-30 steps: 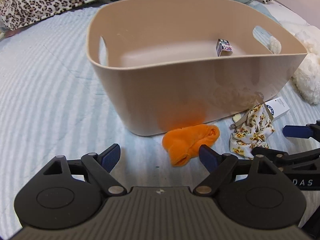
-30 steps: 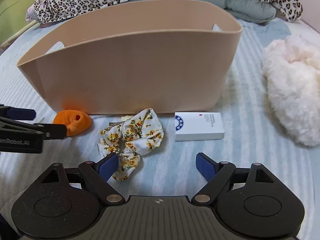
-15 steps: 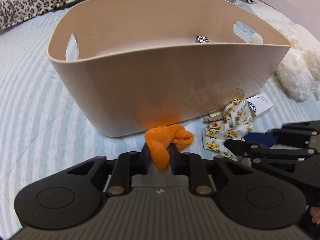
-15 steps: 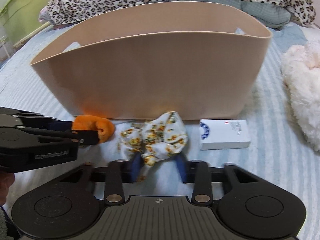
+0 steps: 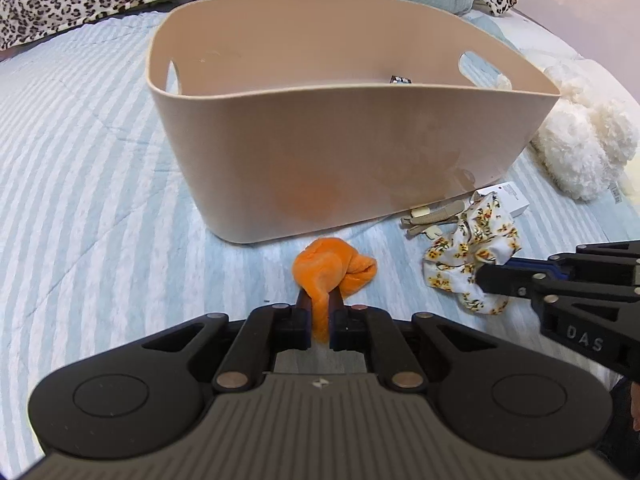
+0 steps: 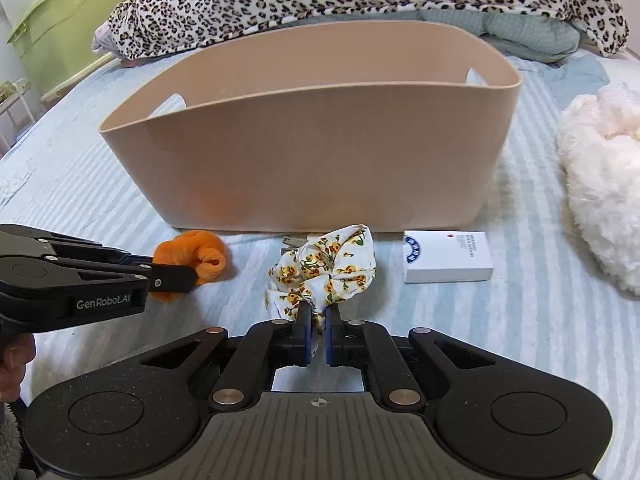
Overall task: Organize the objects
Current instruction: 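Grasp the orange sock with the left tool while the right tool grasps the floral scrunchie, then lift both items over the basket and open both tools to drop them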
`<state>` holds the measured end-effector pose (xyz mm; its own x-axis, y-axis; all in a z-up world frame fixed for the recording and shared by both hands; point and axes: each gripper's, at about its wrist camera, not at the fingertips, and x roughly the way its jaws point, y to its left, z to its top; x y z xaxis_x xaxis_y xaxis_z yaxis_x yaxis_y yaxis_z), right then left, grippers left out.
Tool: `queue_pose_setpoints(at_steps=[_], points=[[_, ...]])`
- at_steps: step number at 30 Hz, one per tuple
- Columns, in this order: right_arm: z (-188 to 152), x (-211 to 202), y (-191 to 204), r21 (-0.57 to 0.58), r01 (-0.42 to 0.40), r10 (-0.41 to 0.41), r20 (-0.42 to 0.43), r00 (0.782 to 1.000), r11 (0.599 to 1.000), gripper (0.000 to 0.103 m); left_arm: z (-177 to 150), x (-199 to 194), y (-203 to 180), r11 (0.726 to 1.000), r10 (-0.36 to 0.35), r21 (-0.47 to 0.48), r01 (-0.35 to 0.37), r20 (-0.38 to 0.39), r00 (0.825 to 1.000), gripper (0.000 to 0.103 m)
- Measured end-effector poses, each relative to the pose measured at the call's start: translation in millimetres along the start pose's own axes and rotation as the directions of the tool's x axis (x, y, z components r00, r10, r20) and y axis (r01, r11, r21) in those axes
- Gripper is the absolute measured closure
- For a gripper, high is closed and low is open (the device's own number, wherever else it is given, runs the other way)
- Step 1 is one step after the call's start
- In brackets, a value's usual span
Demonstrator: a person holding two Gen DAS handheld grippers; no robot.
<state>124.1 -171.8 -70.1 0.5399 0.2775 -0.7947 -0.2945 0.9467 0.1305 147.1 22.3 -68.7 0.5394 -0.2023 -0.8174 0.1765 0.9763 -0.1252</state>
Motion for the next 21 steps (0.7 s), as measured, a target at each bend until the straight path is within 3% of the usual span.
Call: queue_pose_setpoints(at_steps=[12, 21], points=[[2.7, -42.6, -1.0, 0.001, 0.009, -0.009, 0.098, 0.995, 1.000, 0.098, -1.6, -48.6, 2.2, 1.000, 0.009, 0.005, -0.010, 0.097, 0.995, 0.095], [24.6, -87.7, -14.0, -0.001, 0.025, -0.024, 0.232, 0.972, 1.000, 0.098, 21.1, -98.6, 3.4, 0.999, 0.022, 0.017, -0.027, 0.230, 0.973, 0.095]])
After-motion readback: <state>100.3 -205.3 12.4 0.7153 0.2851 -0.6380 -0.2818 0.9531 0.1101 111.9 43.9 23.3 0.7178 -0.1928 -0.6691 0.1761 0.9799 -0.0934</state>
